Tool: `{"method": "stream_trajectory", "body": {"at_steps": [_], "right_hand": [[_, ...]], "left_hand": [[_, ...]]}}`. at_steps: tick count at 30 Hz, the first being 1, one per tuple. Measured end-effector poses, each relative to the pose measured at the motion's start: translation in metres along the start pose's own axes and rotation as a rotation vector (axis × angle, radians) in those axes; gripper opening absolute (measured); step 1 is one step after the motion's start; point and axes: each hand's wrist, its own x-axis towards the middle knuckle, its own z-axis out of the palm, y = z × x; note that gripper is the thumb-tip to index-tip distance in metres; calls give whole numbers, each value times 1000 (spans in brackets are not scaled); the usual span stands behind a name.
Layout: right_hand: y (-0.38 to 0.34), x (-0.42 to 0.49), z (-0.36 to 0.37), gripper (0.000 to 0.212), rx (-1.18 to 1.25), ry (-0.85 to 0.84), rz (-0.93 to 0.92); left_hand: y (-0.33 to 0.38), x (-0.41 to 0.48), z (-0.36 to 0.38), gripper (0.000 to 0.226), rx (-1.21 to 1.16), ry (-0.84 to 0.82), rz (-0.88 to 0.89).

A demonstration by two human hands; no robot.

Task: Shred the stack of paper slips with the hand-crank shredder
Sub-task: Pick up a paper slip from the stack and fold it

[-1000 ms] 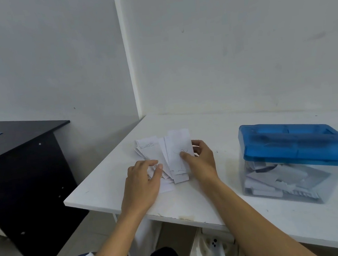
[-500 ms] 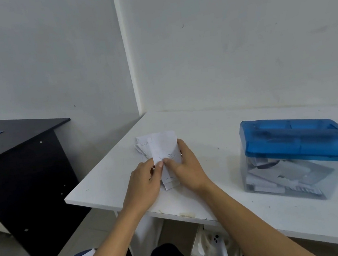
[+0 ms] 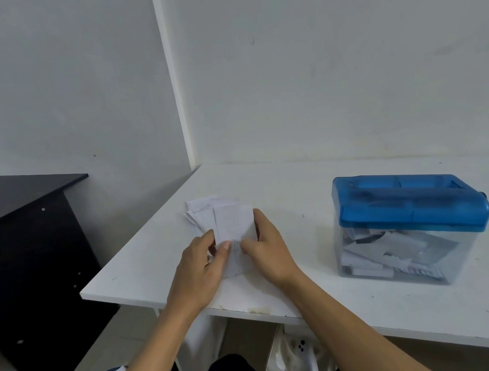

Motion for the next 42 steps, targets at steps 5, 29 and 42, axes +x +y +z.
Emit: {"method": "stream_trajectory", "body": {"at_steps": [5,29,42], "right_hand": [[-1,-1,1,49,-44,-53,27],[-155,-35,-140,10,-378,174,-30],[-110,-22,-234,28,-683,222,149]], "left_hand": [[0,-1,1,56,67,-63,-18],[186,41,1,30,-440,-164,197],[215,81,96,31,-46,-355,84]]}}
